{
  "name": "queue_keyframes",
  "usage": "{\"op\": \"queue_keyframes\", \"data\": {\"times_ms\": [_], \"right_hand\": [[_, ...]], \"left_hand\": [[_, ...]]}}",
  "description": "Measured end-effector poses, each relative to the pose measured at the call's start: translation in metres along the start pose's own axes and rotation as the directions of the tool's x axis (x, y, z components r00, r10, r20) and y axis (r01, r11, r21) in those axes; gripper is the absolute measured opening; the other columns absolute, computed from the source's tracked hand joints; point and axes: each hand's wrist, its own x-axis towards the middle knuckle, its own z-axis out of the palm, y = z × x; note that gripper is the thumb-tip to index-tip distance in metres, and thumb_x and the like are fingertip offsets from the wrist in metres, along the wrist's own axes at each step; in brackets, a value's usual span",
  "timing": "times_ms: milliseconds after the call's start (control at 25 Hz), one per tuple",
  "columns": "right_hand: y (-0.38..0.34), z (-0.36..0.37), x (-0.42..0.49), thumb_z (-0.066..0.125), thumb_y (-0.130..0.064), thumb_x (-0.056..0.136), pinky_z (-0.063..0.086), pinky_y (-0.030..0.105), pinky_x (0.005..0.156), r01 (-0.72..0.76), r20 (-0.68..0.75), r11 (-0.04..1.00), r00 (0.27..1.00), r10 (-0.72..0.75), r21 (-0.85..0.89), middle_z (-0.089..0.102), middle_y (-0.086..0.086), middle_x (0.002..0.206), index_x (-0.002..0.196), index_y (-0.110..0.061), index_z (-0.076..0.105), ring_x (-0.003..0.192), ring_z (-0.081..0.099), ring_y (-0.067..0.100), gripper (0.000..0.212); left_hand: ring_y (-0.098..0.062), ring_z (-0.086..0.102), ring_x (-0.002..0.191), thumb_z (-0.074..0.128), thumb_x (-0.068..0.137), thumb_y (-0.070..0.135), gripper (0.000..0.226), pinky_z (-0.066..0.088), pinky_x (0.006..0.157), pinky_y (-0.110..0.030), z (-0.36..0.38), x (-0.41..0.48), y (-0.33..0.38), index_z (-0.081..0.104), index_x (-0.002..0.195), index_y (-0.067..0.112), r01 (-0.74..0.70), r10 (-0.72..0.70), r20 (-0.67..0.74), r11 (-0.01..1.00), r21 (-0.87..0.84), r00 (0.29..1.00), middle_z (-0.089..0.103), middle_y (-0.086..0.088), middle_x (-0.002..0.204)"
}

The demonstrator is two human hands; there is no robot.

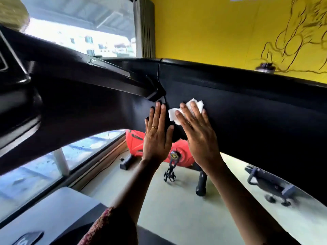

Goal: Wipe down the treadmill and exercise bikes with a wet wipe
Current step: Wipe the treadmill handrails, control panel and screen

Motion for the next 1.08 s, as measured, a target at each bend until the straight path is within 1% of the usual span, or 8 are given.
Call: {"op": "queue_keyframes", "data": {"times_ms": [200, 280, 400, 520, 640, 760, 920, 1080], "right_hand": [[0.002, -0.014, 0.001, 0.041, -0.006, 0.098, 0.021, 0.042, 0.116, 0.002, 0.062, 0.992, 0.998, -0.011, 0.129, 0.046, 0.014, 0.141, 0.129, 0.001, 0.055, 0.137, 0.034, 0.030, 0.035], [-0.001, -0.021, 0.005, 0.053, -0.001, 0.092, 0.023, 0.043, 0.115, -0.044, 0.080, 0.983, 0.996, 0.030, 0.178, 0.051, 0.016, 0.137, 0.122, 0.003, 0.059, 0.134, 0.038, 0.032, 0.032], [-0.020, -0.046, 0.023, 0.042, 0.001, 0.096, 0.028, 0.044, 0.114, -0.222, 0.135, 0.929, 0.973, 0.189, 0.297, 0.057, 0.017, 0.130, 0.119, 0.001, 0.063, 0.131, 0.043, 0.032, 0.030], [-0.038, -0.085, 0.063, 0.043, -0.002, 0.094, 0.040, 0.045, 0.105, -0.474, 0.285, 0.783, 0.878, 0.384, 0.404, 0.061, 0.019, 0.124, 0.116, 0.002, 0.063, 0.124, 0.051, 0.032, 0.031], [-0.039, -0.121, 0.129, 0.044, -0.006, 0.094, 0.050, 0.041, 0.092, -0.712, 0.428, 0.566, 0.703, 0.568, 0.416, 0.066, 0.020, 0.113, 0.112, 0.005, 0.064, 0.110, 0.062, 0.034, 0.030], [-0.041, -0.156, 0.192, 0.049, -0.001, 0.094, 0.046, 0.022, 0.085, -0.820, 0.545, 0.351, 0.566, 0.619, 0.453, 0.071, 0.015, 0.099, 0.106, 0.004, 0.067, 0.096, 0.067, 0.033, 0.022], [-0.067, -0.173, 0.231, 0.051, 0.003, 0.092, 0.036, 0.008, 0.077, -0.846, 0.635, 0.256, 0.522, 0.570, 0.467, 0.071, 0.016, 0.099, 0.102, 0.002, 0.068, 0.096, 0.066, 0.028, 0.020], [-0.110, -0.176, 0.244, 0.050, 0.004, 0.092, 0.035, 0.003, 0.074, -0.849, 0.702, 0.174, 0.513, 0.494, 0.499, 0.071, 0.012, 0.100, 0.102, 0.000, 0.069, 0.097, 0.065, 0.024, 0.022]], "left_hand": [[-0.011, -0.007, 0.145, 0.030, 0.099, 0.025, 0.056, -0.004, 0.117, -0.027, 0.000, -0.006, 0.024, 0.008, 0.148, 0.011, 0.151, -0.151, 0.023, 0.989, -0.001, 0.988, 0.006, -0.007, 0.155], [-0.013, -0.002, 0.145, 0.031, 0.098, 0.024, 0.055, -0.006, 0.116, -0.021, -0.011, -0.003, 0.035, 0.012, 0.148, 0.009, 0.247, -0.244, 0.077, 0.969, -0.024, 0.967, 0.008, -0.006, 0.155], [-0.022, 0.014, 0.145, 0.031, 0.098, 0.030, 0.055, -0.002, 0.117, -0.021, -0.043, 0.004, 0.064, 0.025, 0.147, 0.006, 0.359, -0.350, 0.187, 0.933, -0.019, 0.918, 0.017, -0.008, 0.155], [-0.022, 0.029, 0.141, 0.030, 0.097, 0.038, 0.056, 0.018, 0.117, -0.031, -0.090, 0.026, 0.110, 0.035, 0.143, 0.006, 0.550, -0.529, 0.254, 0.835, -0.013, 0.810, 0.033, -0.011, 0.151], [-0.022, 0.036, 0.137, 0.035, 0.096, 0.031, 0.050, 0.020, 0.110, -0.013, -0.147, 0.067, 0.156, 0.043, 0.138, 0.005, 0.646, -0.634, 0.196, 0.764, 0.003, 0.749, 0.040, -0.012, 0.147], [-0.022, 0.039, 0.135, 0.035, 0.096, 0.031, 0.050, 0.020, 0.103, -0.007, -0.198, 0.115, 0.191, 0.045, 0.137, 0.005, 0.672, -0.666, 0.133, 0.741, 0.003, 0.734, 0.042, -0.013, 0.145], [-0.025, 0.038, 0.135, 0.039, 0.095, 0.025, 0.047, 0.017, 0.102, -0.002, -0.243, 0.150, 0.211, 0.046, 0.134, 0.000, 0.644, -0.643, 0.030, 0.765, -0.020, 0.765, 0.041, -0.018, 0.144], [-0.020, 0.033, 0.137, 0.045, 0.094, 0.026, 0.046, 0.018, 0.106, -0.010, -0.293, 0.157, 0.202, 0.047, 0.135, 0.006, 0.576, -0.581, -0.002, 0.806, 0.137, 0.814, 0.034, -0.010, 0.150]]}}
